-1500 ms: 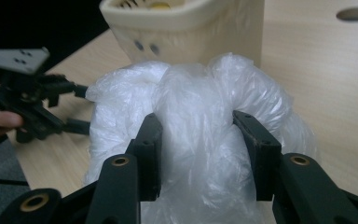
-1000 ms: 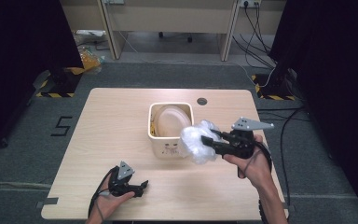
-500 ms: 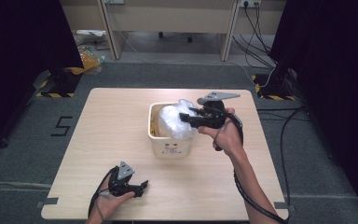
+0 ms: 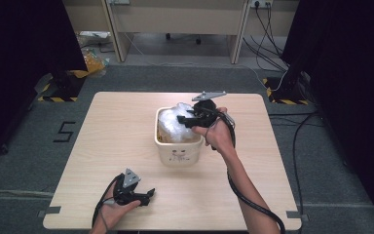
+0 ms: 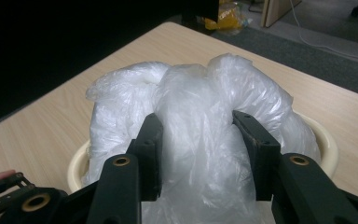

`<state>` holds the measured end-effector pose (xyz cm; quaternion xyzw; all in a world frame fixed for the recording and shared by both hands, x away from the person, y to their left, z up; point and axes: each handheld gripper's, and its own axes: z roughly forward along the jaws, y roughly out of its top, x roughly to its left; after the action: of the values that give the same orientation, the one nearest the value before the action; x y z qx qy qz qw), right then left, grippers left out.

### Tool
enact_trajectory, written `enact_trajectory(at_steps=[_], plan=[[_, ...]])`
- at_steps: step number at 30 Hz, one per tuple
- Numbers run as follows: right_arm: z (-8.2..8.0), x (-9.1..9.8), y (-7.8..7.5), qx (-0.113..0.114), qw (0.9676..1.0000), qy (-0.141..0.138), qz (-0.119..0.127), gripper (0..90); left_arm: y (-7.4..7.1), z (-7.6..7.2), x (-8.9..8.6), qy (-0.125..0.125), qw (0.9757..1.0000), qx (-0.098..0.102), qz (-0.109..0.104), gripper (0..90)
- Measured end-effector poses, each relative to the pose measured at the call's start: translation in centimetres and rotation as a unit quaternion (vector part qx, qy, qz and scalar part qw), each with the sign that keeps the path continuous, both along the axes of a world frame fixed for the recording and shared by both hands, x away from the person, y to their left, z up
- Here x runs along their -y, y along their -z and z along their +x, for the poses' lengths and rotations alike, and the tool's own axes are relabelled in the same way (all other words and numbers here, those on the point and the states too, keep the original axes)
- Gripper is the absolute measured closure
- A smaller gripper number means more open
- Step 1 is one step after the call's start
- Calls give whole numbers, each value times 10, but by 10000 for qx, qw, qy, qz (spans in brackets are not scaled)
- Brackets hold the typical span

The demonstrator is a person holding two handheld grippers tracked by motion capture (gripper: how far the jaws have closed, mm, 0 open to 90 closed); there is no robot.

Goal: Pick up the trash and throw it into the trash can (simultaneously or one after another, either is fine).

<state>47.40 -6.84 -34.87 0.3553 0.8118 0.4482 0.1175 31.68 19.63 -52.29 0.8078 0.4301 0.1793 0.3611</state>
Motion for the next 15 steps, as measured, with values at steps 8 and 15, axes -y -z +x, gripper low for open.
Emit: enact_trajectory(at_steps=[8, 15], plan=[[4, -13, 21, -94, 9987, -44, -503, 578, 0, 0, 0, 12, 10000, -11, 11, 126], [6, -27, 28, -285, 9960, -287, -798, 572, 0, 0, 0, 7, 10000, 1, 13, 126]])
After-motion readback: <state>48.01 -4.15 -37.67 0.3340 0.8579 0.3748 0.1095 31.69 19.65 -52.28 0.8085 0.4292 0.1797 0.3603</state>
